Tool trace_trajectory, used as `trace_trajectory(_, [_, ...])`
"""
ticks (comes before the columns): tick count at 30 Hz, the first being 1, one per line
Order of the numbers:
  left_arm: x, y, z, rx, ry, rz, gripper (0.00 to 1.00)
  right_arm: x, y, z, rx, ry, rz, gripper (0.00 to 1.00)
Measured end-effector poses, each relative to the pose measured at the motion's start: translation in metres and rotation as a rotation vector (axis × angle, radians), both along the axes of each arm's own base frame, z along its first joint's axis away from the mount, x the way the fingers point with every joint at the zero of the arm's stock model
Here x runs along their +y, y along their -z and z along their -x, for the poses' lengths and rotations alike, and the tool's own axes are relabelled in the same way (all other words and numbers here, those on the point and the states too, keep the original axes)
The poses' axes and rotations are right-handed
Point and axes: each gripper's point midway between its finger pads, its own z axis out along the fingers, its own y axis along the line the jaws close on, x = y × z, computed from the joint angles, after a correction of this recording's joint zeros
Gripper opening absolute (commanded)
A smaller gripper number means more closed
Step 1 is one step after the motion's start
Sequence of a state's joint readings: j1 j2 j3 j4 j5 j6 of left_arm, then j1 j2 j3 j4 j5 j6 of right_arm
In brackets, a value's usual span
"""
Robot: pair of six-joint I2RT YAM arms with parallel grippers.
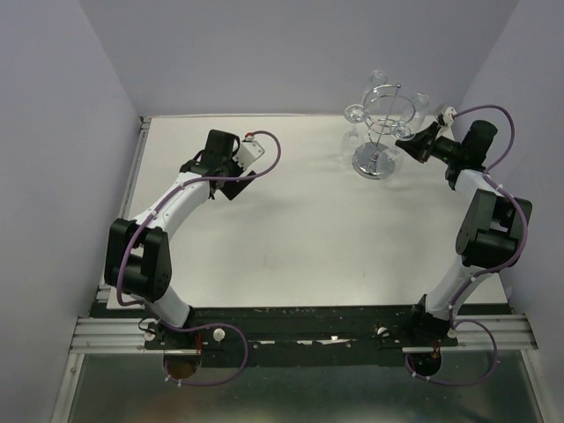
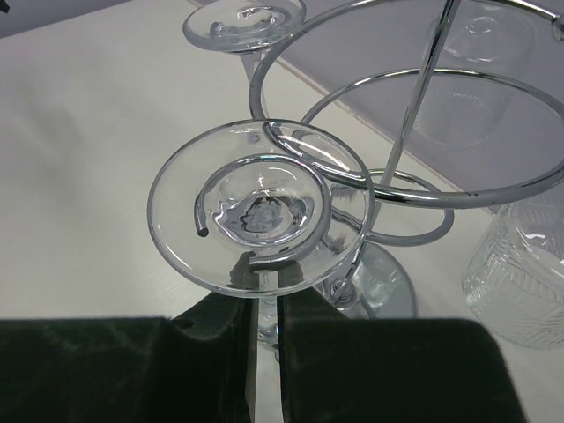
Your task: Take the wine glass off the wine glass rack
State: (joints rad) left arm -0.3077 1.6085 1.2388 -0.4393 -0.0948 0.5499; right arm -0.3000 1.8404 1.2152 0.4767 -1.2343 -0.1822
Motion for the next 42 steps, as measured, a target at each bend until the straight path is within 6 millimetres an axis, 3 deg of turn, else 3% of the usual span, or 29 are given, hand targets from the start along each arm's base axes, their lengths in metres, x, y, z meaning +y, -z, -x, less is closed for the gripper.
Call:
trace_trajectory(12, [0.001, 0.001, 0.011, -0.001, 0.016, -0.01, 0.99, 0.004, 0.001, 0.012, 0.002, 0.013, -0.014, 0.02])
trace_trajectory(25, [0.0, -0.01, 0.018, -0.031, 0.04, -0.016, 0.99, 0.001, -0.005, 0.009, -0.02, 0.04, -0.019, 0.01])
trace_trajectory(42, [0.003, -0.003, 0.026, -0.033, 0.047, -0.022, 0.99, -0.001, -0.024, 0.006, -0.026, 0.065, -0.03, 0.01])
